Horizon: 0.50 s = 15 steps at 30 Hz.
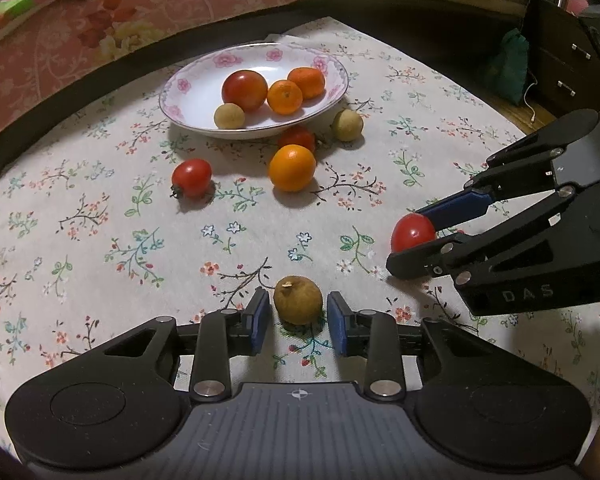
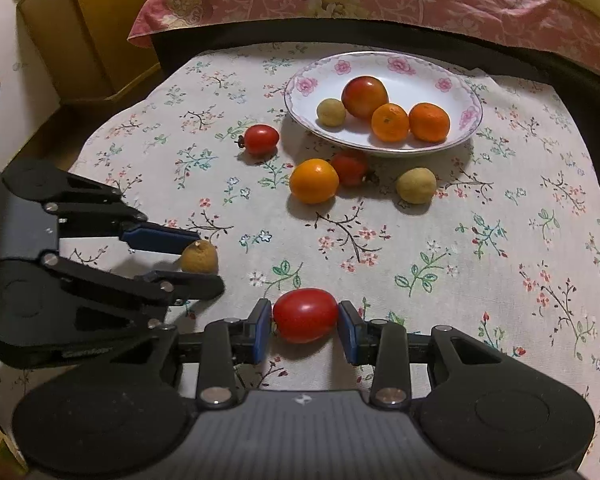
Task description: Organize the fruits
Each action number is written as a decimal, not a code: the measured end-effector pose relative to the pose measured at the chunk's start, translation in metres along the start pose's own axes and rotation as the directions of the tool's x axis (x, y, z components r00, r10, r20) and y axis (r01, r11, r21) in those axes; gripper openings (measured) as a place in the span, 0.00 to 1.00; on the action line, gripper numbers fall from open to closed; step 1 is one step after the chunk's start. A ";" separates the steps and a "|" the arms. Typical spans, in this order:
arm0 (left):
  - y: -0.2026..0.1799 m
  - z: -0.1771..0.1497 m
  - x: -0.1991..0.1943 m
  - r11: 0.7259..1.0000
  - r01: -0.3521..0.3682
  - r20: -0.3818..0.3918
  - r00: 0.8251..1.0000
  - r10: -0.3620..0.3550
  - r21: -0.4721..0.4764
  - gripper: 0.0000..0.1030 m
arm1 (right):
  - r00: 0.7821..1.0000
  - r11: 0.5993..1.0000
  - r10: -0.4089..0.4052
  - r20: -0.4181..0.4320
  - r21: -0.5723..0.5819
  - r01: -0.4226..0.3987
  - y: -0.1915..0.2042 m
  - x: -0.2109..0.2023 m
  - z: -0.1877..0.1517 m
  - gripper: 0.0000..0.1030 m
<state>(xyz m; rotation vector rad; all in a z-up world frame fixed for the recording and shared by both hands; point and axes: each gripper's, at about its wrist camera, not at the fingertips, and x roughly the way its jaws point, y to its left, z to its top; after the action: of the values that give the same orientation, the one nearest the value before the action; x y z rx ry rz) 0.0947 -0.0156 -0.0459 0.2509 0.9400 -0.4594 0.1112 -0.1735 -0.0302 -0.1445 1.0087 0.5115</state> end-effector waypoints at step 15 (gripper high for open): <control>0.005 0.019 -0.010 0.999 -0.004 0.064 0.998 0.007 -0.044 0.32 | 0.999 1.000 -0.008 0.052 0.005 0.008 0.002 -0.007 0.013 0.35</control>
<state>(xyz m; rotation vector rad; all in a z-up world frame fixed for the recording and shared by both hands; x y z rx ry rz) 0.1061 -0.0160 -0.0264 0.1976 0.8858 -0.4389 0.1175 -0.1699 -0.0166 -0.1298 0.9579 0.5034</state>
